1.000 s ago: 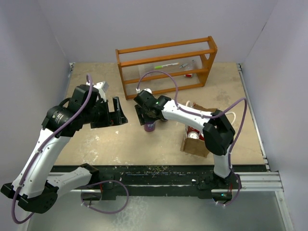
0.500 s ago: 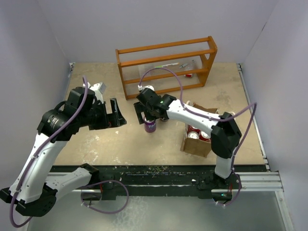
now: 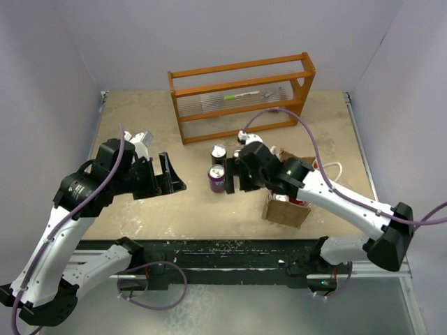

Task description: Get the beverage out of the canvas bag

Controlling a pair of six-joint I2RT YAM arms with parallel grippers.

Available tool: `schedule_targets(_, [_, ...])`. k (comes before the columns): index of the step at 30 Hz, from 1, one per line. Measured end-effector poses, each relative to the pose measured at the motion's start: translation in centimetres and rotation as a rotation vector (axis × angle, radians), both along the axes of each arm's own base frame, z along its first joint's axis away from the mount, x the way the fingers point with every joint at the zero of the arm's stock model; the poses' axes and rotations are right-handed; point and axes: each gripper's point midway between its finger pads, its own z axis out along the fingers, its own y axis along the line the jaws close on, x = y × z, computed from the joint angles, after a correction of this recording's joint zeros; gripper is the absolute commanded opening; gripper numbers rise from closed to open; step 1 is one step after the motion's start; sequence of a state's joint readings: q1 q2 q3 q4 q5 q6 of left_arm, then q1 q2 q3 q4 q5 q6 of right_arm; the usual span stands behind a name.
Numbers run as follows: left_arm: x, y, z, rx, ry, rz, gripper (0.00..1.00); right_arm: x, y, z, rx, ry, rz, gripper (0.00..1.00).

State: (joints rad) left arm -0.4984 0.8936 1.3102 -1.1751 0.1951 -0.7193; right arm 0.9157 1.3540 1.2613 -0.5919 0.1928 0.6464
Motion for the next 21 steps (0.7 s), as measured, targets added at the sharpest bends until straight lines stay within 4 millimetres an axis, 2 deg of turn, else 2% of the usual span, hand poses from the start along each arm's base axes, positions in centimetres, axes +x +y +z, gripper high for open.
schedule_targets(3, [-0.6,0.0,-0.2,-0.022,0.005,0.001,0.99,-3.0,-1.8,-2.4,-0.002,0.079,-0.006,0.92])
schedule_targets(6, [-1.3,0.2,-0.1,-0.037,0.002,0.006,0.99,-4.7,-3.1,-2.1,0.022,0.107,-0.009,0.92])
schedule_targets(9, [-1.8,0.5,0.0,-0.045,-0.005,0.008,0.99,-4.9,-3.5,0.6,0.068,0.07,-0.014,0.92])
schedule_targets(11, [-2.1,0.7,0.1,-0.05,-0.006,0.012,0.99,-4.4,-3.6,3.2,0.088,0.033,-0.024,0.92])
schedule_targets(14, [-2.4,0.8,0.1,-0.055,-0.002,0.017,0.99,-2.8,-3.8,7.8,0.097,-0.058,-0.068,0.95])
schedule_targets(17, [-2.3,0.7,-0.1,-0.051,0.005,0.017,0.99,-0.8,-5.2,12.0,0.08,-0.172,-0.156,1.0])
schedule_targets(19, [-2.3,0.7,-0.2,-0.046,0.013,0.018,0.99,0.2,-6.6,13.4,0.051,-0.221,-0.217,1.0])
schedule_targets(21, [-2.2,0.7,-0.4,-0.041,0.021,0.018,0.99,1.2,-8.8,13.6,0.002,-0.242,-0.292,1.0])
